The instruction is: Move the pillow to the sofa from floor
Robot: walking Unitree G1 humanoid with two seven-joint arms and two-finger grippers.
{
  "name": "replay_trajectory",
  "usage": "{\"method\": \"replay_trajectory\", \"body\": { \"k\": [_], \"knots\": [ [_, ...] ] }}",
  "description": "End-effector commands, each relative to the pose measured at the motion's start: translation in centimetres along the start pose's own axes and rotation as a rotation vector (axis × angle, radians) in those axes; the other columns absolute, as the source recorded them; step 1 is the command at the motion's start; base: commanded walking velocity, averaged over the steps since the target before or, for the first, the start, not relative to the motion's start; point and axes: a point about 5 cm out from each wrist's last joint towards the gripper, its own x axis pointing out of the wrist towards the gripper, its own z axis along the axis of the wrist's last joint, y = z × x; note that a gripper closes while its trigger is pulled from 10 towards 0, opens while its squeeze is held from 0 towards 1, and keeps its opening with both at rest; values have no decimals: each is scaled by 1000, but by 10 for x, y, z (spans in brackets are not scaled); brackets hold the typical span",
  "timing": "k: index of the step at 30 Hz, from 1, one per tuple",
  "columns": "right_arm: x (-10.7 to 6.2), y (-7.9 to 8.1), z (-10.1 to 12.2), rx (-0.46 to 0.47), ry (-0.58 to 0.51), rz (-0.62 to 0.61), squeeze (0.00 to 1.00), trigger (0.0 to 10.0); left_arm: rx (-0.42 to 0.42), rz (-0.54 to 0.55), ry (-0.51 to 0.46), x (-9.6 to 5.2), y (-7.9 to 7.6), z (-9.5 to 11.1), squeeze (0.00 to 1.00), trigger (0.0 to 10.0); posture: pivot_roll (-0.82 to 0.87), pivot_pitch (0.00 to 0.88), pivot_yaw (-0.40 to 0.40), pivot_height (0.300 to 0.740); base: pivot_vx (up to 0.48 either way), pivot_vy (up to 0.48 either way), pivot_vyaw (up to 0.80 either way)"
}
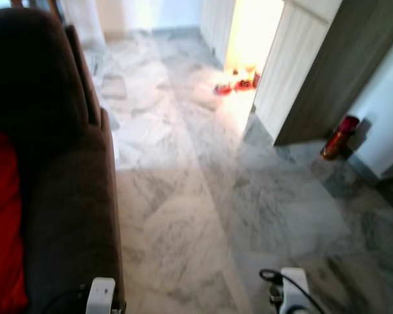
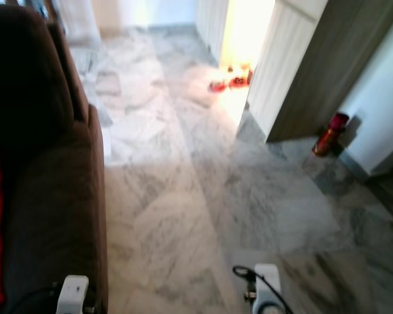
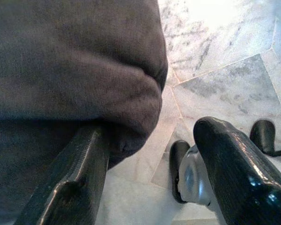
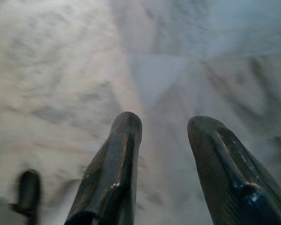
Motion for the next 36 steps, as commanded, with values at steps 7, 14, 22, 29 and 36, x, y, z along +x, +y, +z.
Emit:
{"method": "replay_trajectory", "body": {
  "k": [7,14,22,29,36],
  "knots": [
    [-1,-5,-5,11,15,-12,0,10000,-181,49,-53,-1,5,3,0,10000,175,152,-11,740,0,0,0],
    [-1,-5,-5,15,11,-11,0,10000,-288,137,-124,-5,18,4,0,10000,167,152,-2,740,0,0,0],
    [-2,-7,-7,11,18,-13,0,10000,-242,91,-370,-17,21,20,0,10000,182,155,-1,740,0,0,0],
    [-2,-7,-7,13,17,-12,0,10000,-120,77,-609,-38,24,57,0,10000,183,151,5,740,0,0,0],
    [-1,-5,-5,17,16,-15,0,10000,-84,0,-639,-30,9,98,0,10000,183,143,6,740,0,0,0]
  ]
}}
